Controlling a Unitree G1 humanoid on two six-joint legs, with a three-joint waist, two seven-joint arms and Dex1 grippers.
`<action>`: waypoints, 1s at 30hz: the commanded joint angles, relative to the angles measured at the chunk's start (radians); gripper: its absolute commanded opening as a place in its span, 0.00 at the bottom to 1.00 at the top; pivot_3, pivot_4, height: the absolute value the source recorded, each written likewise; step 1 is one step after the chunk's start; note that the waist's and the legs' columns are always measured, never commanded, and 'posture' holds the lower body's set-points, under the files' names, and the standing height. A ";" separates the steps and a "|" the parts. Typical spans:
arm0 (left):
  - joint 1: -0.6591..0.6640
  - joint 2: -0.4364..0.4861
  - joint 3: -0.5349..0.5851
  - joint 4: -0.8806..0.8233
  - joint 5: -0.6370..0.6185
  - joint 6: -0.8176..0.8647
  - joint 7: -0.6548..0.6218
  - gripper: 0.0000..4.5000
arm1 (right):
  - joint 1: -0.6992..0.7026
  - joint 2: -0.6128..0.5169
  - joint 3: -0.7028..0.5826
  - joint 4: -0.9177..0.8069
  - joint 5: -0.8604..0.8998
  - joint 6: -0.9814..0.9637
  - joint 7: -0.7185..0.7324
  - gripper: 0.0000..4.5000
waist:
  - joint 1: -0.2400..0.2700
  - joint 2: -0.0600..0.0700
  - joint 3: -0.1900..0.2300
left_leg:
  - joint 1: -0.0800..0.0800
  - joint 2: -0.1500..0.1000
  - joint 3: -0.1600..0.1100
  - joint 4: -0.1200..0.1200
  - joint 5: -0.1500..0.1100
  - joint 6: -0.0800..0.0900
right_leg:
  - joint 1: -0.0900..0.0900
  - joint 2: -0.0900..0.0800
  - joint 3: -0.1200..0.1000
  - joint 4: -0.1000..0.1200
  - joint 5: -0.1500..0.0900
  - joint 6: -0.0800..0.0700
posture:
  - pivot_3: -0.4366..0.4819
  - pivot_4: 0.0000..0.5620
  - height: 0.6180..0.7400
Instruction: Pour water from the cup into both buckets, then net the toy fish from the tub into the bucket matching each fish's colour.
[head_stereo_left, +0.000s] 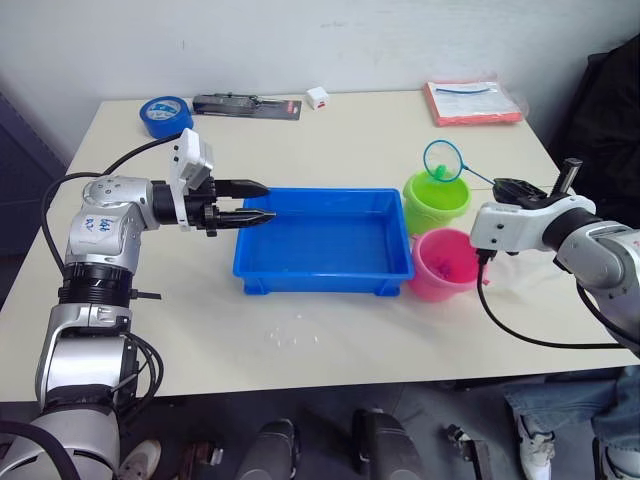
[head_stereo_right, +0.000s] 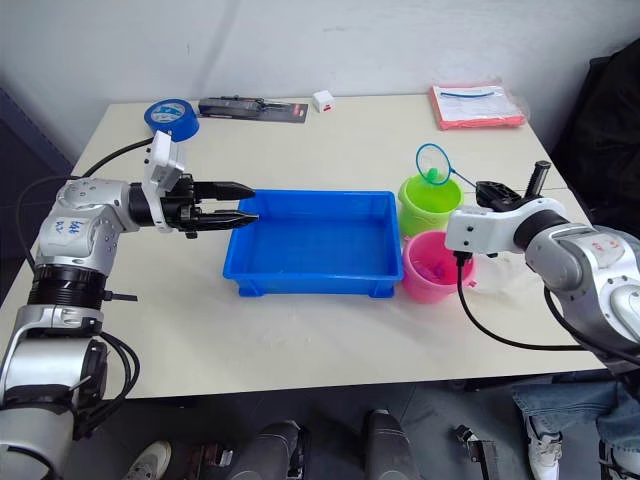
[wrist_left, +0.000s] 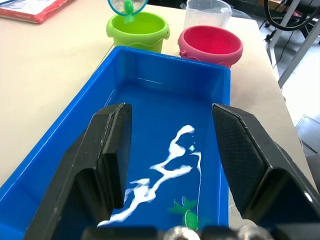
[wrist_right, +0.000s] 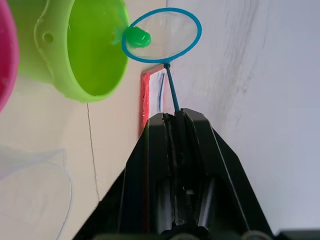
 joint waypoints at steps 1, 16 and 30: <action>-0.004 0.013 0.021 -0.040 -0.007 -0.001 0.004 0.62 | 0.027 -0.011 -0.058 -0.008 -0.091 -0.070 -0.030 0.18 | 0.000 0.000 0.000 | 0.000 0.000 0.000 0.000 0.000 0.000 | 0.000 0.000 0.000 0.000 0.000 0.000 | 0.48 0.27 0.98; 0.002 0.010 0.021 -0.046 -0.007 0.000 0.008 0.62 | 0.085 -0.005 -0.118 0.032 -0.371 -0.221 -0.119 0.18 | -0.001 0.000 0.000 | 0.000 0.000 0.002 0.000 0.000 0.000 | -0.002 0.001 0.000 0.002 0.000 0.000 | 0.48 0.27 0.98; 0.014 0.007 0.025 -0.058 -0.009 0.002 0.018 0.62 | 0.120 0.002 -0.148 0.043 -0.579 -0.278 -0.215 0.18 | -0.001 0.000 0.000 | 0.000 -0.001 0.003 0.001 0.000 0.000 | -0.003 0.001 0.001 0.005 0.000 0.000 | 0.48 0.27 0.98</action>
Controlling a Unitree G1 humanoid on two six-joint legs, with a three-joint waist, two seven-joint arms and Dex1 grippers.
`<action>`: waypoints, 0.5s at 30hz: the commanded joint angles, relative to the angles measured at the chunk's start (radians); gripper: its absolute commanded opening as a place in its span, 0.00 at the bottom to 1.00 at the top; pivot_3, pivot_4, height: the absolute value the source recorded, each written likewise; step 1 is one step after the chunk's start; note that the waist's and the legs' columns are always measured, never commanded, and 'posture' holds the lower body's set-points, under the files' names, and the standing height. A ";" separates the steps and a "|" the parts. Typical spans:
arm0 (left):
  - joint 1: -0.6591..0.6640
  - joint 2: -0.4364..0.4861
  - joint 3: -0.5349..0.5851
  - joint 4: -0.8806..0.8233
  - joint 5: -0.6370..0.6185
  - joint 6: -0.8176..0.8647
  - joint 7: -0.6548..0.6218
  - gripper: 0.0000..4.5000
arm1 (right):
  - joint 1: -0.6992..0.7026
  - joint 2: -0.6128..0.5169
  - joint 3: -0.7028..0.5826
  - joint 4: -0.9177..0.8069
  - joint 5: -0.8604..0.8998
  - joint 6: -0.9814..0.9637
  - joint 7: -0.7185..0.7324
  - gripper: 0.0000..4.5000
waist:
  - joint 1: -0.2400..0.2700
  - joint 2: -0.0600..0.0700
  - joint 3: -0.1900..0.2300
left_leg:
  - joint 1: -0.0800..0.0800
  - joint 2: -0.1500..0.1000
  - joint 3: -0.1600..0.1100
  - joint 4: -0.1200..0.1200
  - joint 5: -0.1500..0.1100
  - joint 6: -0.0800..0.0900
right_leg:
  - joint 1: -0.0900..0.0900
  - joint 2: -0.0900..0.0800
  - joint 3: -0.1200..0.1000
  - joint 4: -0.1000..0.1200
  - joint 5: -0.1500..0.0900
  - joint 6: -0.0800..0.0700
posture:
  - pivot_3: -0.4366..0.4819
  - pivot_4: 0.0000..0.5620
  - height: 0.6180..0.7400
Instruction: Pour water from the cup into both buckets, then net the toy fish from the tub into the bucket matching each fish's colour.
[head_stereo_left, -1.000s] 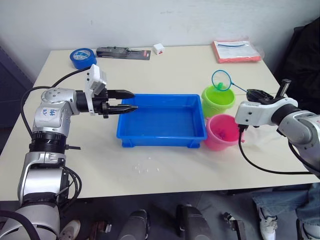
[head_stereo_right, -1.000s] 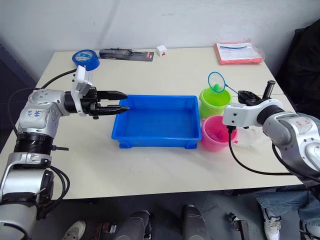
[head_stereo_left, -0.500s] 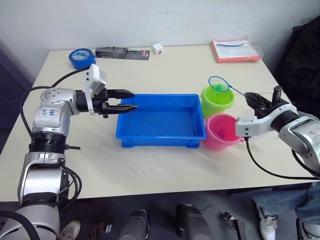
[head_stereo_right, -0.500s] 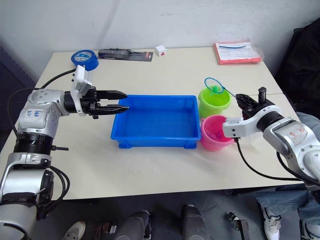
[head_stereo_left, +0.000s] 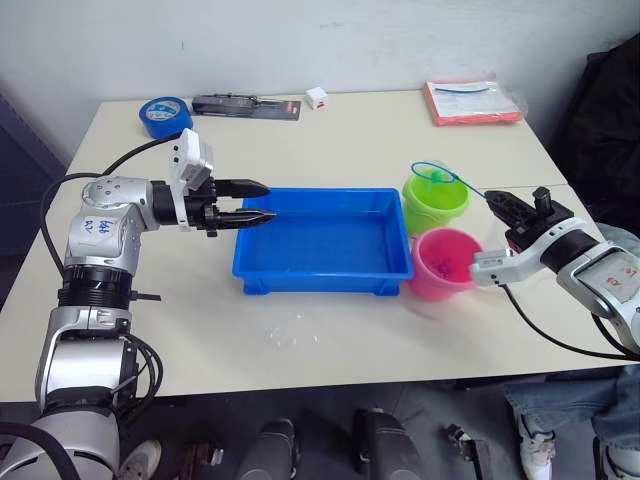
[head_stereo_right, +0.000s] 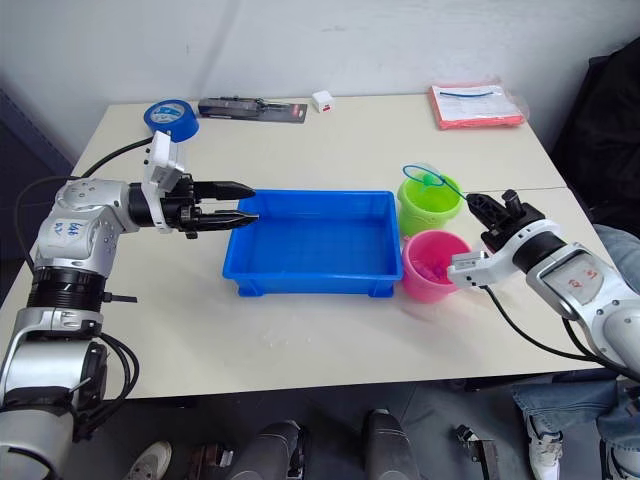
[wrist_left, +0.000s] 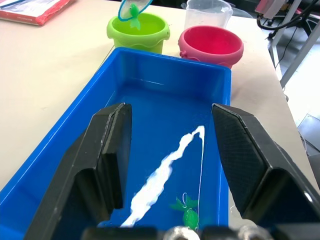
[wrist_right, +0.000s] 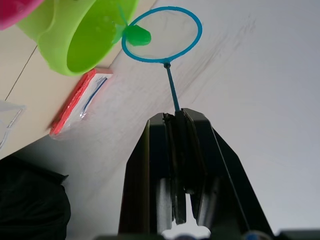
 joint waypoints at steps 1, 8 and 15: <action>0.003 0.008 0.020 -0.031 -0.009 0.000 0.005 0.62 | 0.003 -0.003 -0.056 -0.006 -0.041 0.003 -0.027 0.18 | 0.000 0.000 0.000 | 0.000 0.000 0.000 0.000 0.000 0.000 | 0.000 0.000 0.000 0.000 0.000 0.000 | 0.48 0.27 0.98; 0.007 0.013 0.022 -0.034 -0.010 0.001 0.008 0.62 | 0.014 0.067 -0.088 -0.001 0.053 0.001 0.018 0.18 | -0.001 0.000 0.000 | 0.000 0.000 0.000 0.001 0.000 0.000 | 0.000 0.000 0.000 0.001 0.000 0.000 | 0.48 0.27 0.98; 0.009 0.017 0.025 -0.036 -0.010 -0.001 0.008 0.62 | 0.016 0.081 -0.104 -0.009 0.048 -0.021 0.020 0.18 | 0.000 0.000 0.000 | 0.000 0.000 0.000 0.001 0.000 0.000 | 0.000 0.000 0.000 0.001 0.000 0.000 | 0.48 0.27 0.98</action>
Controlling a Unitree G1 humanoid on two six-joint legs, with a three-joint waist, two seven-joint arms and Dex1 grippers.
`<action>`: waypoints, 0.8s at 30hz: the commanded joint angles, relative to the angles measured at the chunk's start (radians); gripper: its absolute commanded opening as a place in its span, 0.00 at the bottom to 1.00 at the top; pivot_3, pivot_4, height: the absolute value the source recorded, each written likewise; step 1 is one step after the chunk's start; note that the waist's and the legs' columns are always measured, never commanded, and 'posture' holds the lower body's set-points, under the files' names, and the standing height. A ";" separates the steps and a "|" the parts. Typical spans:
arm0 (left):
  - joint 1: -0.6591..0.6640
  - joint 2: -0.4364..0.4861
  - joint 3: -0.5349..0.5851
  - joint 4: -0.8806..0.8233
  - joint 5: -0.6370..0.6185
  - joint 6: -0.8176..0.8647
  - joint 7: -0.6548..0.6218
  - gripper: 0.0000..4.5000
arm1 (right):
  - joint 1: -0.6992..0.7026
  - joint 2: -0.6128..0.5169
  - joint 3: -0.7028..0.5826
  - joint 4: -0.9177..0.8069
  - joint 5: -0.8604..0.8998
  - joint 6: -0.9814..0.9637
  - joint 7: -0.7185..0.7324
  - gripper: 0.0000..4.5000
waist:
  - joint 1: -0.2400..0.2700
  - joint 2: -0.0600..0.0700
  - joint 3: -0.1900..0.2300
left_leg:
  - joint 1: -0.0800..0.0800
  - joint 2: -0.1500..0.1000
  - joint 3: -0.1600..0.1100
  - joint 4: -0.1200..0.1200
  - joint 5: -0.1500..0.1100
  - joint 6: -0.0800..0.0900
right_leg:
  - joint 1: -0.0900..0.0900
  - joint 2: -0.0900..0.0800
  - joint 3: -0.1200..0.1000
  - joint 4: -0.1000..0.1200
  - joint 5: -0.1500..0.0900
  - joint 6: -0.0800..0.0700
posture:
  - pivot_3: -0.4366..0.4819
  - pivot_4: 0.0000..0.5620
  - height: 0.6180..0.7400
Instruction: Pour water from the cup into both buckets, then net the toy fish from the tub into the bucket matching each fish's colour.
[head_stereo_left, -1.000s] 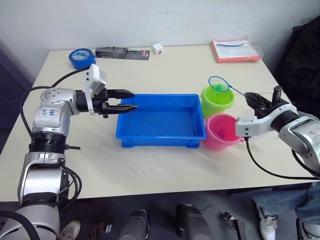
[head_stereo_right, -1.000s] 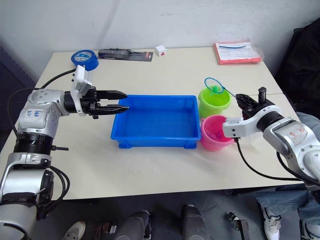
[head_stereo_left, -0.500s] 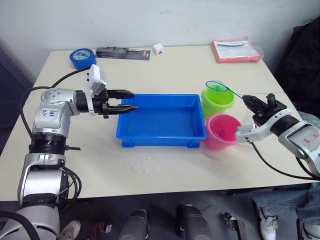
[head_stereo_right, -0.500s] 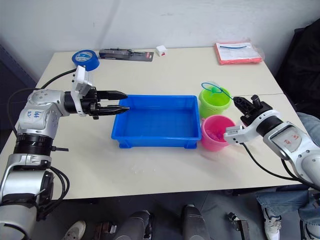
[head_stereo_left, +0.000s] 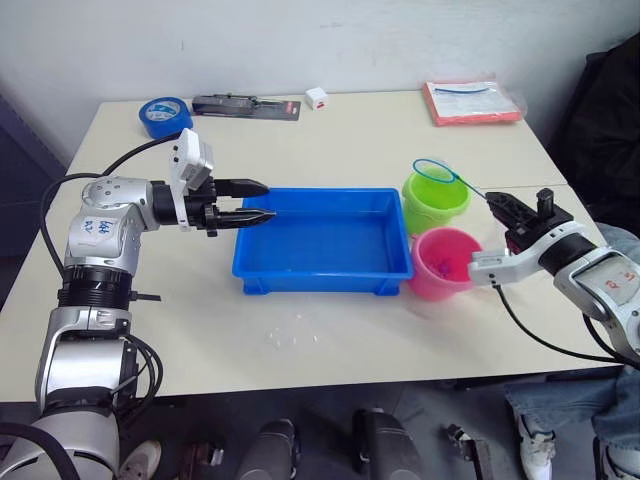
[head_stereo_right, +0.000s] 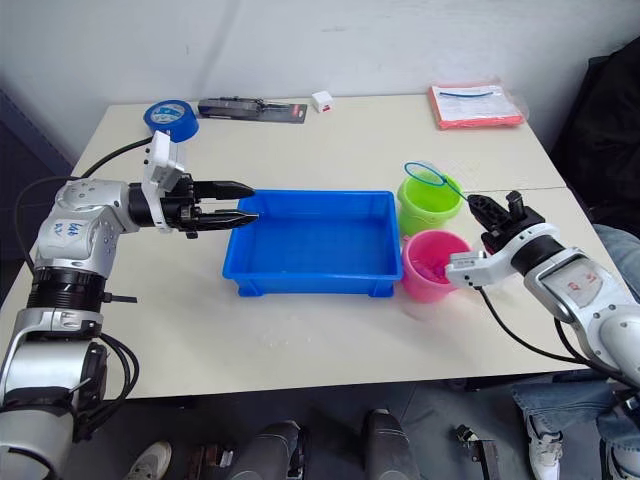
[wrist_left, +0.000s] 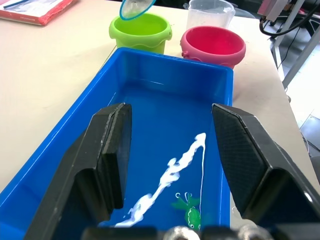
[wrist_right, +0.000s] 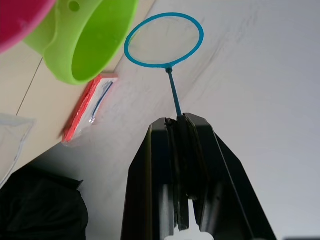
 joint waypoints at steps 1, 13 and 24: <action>0.007 0.018 0.025 -0.035 -0.011 0.001 0.000 0.62 | -0.007 0.014 -0.059 -0.022 0.040 -0.004 -0.002 0.18 | -0.001 0.000 0.000 | 0.000 0.000 0.000 0.000 0.000 0.000 | 0.000 0.000 0.000 0.000 0.000 0.000 | 0.48 0.27 0.98; 0.042 0.123 0.058 -0.064 -0.035 0.082 -0.037 0.62 | -0.286 0.196 -0.130 -0.163 1.002 0.509 0.692 0.18 | -0.018 0.000 0.000 | 0.000 0.002 -0.002 0.002 0.000 0.000 | 0.001 0.000 -0.001 0.000 0.000 0.000 | 0.48 0.27 0.98; 0.286 0.295 0.153 -0.323 -0.126 0.290 -0.029 0.62 | -0.614 0.272 0.201 -0.002 1.135 0.888 0.920 0.18 | -0.019 0.000 0.000 | 0.000 0.001 -0.005 0.000 -0.001 -0.001 | 0.000 -0.003 0.004 0.000 0.000 0.000 | 0.48 0.27 0.98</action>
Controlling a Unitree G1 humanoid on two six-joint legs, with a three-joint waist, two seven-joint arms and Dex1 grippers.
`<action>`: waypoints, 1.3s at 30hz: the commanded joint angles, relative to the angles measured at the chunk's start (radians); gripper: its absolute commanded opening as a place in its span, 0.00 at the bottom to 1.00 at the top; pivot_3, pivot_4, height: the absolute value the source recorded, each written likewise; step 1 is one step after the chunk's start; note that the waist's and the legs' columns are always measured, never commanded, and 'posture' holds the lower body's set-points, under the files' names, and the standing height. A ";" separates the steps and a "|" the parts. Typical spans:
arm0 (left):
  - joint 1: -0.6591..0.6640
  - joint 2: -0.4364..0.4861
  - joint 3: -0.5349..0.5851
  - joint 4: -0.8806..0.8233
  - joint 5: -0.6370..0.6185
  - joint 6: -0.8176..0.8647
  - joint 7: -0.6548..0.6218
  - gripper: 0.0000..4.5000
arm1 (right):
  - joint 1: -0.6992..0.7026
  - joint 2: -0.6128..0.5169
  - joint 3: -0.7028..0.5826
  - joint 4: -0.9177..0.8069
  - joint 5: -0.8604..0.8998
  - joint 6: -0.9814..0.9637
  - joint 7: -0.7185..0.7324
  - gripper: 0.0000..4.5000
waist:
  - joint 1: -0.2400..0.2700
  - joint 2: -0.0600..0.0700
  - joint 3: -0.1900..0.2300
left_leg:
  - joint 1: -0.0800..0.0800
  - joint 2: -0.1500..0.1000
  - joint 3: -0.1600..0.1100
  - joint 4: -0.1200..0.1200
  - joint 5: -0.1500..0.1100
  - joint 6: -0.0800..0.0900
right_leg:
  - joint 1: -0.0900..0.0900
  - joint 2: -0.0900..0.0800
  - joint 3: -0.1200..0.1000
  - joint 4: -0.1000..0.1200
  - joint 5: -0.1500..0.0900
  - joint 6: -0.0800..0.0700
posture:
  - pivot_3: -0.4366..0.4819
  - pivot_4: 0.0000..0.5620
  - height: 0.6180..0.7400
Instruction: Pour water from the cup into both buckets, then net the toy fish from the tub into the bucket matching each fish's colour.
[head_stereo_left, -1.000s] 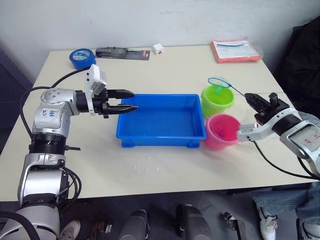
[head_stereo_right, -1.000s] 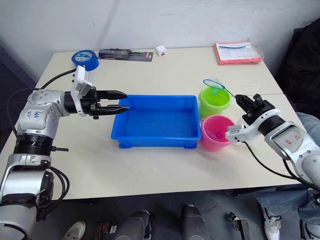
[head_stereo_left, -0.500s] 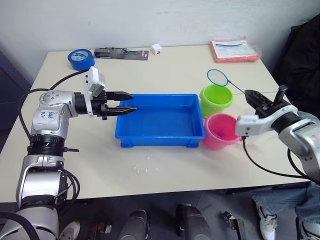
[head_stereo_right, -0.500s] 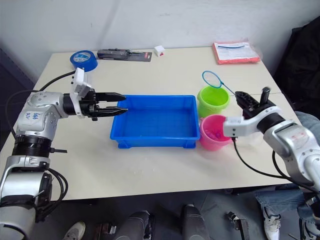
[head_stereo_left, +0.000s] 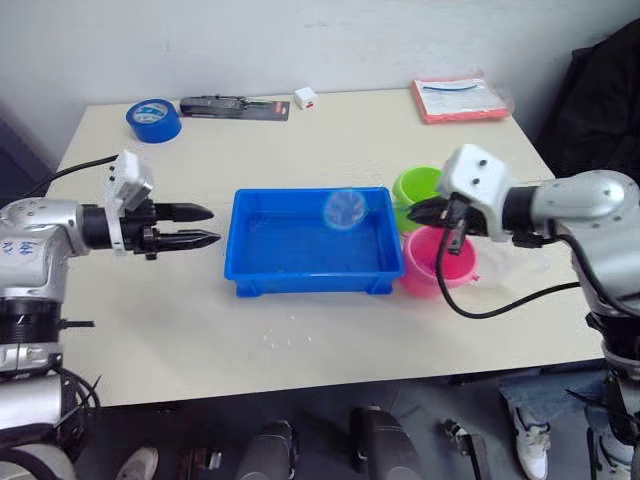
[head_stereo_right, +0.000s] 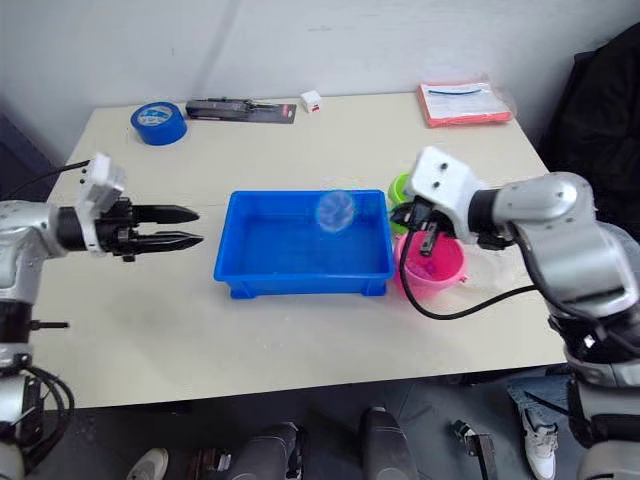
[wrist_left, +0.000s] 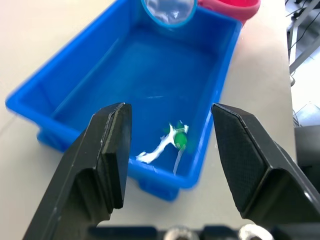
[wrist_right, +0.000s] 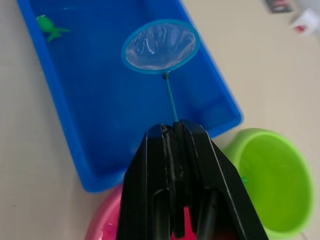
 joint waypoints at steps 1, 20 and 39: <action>0.045 0.032 0.051 -0.122 -0.059 0.069 0.009 0.62 | -0.068 0.010 0.085 0.057 -0.054 -0.048 0.033 0.18 | 0.006 0.000 0.000 | 0.000 -0.001 0.000 0.000 0.000 0.000 | 0.000 0.000 0.000 0.000 0.000 0.000 | 0.48 0.27 0.98; 0.199 0.111 0.126 -0.294 -0.160 0.215 0.059 0.62 | -0.162 0.162 0.303 0.267 -0.240 -0.320 0.169 0.18 | -0.004 0.000 0.000 | -0.008 -0.001 -0.001 0.005 -0.001 0.000 | -0.007 0.000 -0.002 0.002 0.000 0.000 | 0.48 0.27 0.98; 0.278 0.145 0.248 -0.381 -0.230 0.271 0.127 0.62 | -0.276 0.395 0.365 0.499 -0.333 -0.534 0.240 0.18 | -0.015 0.000 0.000 | -0.008 -0.001 -0.002 0.005 -0.001 -0.001 | -0.007 0.000 -0.004 0.003 0.000 0.000 | 0.48 0.27 0.98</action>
